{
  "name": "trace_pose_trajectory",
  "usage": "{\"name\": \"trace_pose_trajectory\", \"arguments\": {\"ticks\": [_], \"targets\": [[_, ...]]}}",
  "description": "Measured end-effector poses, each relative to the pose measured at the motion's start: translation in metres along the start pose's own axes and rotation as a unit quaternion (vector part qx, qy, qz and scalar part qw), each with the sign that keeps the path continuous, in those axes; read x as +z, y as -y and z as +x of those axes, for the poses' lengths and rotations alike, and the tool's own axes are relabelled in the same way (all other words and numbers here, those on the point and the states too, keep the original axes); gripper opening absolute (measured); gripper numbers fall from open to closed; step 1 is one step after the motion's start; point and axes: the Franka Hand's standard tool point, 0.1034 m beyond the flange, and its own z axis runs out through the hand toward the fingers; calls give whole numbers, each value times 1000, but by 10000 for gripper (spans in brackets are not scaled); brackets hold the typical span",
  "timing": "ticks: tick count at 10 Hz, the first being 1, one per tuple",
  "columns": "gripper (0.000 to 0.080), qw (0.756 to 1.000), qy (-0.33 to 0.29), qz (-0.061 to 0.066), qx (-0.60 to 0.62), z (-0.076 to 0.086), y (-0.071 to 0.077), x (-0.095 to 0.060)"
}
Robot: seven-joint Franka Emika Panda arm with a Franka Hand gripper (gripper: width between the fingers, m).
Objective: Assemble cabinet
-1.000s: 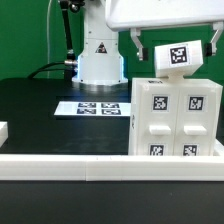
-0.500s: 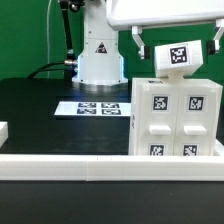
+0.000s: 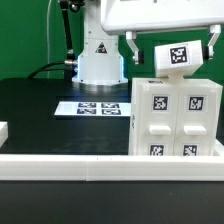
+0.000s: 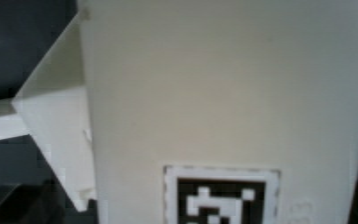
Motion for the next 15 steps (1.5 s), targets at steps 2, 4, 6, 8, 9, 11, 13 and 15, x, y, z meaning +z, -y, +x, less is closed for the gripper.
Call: {"name": "trace_pose_trajectory", "arguments": {"ticks": [2,4,6,8,9,11,13,15], "targets": [[588,1000,0,0,0,0,0,0],[563,1000,0,0,0,0,0,0],[563,1000,0,0,7,0,0,0],[563,999,0,1,47,0,1,0],[563,997,-2,2,75,-1,1,1],[564,983,-22,14,180,-2,-1,3],[564,957,-18,24,290,-3,1,3],[564,920,-16,37,391,-3,2,3]]}}
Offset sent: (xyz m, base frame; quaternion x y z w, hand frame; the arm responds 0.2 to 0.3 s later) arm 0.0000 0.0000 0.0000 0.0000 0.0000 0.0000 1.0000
